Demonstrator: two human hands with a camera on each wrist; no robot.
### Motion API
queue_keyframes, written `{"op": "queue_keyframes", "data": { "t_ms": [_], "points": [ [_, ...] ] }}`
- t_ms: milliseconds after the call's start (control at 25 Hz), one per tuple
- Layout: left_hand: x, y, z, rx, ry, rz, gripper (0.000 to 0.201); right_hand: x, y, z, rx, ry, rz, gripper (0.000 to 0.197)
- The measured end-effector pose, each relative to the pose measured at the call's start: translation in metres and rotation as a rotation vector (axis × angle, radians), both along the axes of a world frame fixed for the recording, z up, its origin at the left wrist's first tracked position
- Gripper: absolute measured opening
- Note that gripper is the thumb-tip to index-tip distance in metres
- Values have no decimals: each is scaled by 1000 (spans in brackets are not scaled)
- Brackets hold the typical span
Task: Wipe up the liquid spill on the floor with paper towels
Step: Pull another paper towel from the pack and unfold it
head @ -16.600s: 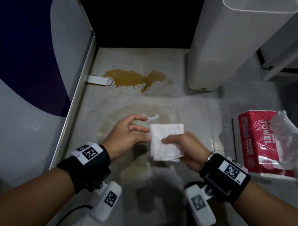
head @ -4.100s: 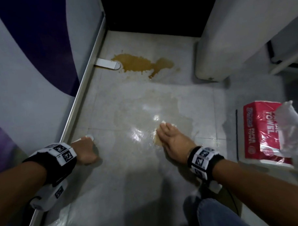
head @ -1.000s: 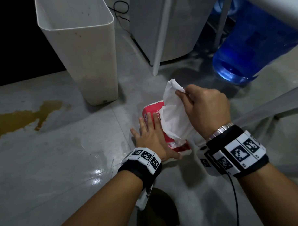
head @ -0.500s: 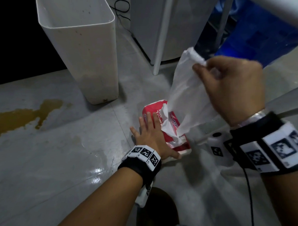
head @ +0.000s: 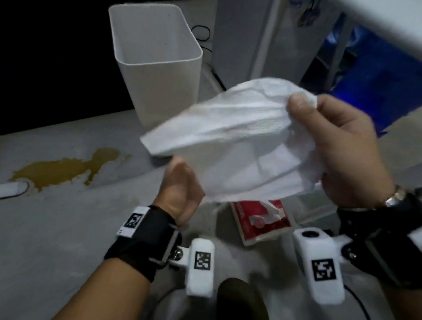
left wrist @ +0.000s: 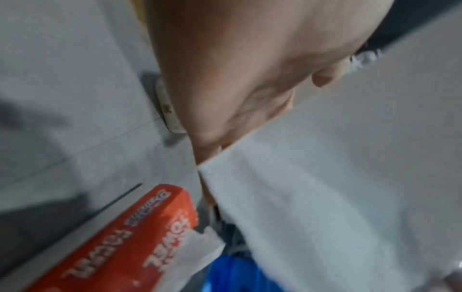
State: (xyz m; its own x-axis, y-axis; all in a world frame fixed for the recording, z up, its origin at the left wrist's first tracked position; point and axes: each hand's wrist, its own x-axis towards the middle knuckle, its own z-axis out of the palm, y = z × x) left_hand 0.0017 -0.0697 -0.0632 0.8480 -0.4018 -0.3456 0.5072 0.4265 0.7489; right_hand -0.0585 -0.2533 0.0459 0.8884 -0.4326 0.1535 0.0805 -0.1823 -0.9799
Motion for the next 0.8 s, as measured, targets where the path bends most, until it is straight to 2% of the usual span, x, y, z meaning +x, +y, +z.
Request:
{"op": "queue_keyframes", "data": {
  "t_ms": [40,80,120,200,240,320,360,440,520,600,680,800],
  "points": [
    [-2,17,12,-178,39,-9,49,4,8,-10,57,23,-15,27],
    [-5,33,22,-281,67,-21,61,7,15,-22,104,39,-45,26],
    [-10,48,26,-305,65,-57,70,11,24,-34,150,61,-81,26],
    [-19,69,24,-138,-2,-118,67,14,38,-59,193,112,-123,27],
    [-21,77,19,6,-40,-102,56,14,45,-71,188,144,-115,28],
    [-18,96,7,288,-58,48,28,10,56,-94,176,229,-39,29],
    [-15,108,2,364,-35,95,19,6,61,-102,205,271,18,22],
    [-9,134,-3,441,0,102,14,0,69,-109,327,355,134,3],
    [-4,156,-8,485,12,69,16,1,73,-117,417,427,187,14],
    [-2,173,-13,452,39,91,24,11,83,-123,499,475,166,15],
    [-3,189,-17,415,66,127,22,25,98,-126,564,513,166,15],
    [-1,217,-23,457,114,200,24,40,121,-131,536,510,219,23]
  ]
}}
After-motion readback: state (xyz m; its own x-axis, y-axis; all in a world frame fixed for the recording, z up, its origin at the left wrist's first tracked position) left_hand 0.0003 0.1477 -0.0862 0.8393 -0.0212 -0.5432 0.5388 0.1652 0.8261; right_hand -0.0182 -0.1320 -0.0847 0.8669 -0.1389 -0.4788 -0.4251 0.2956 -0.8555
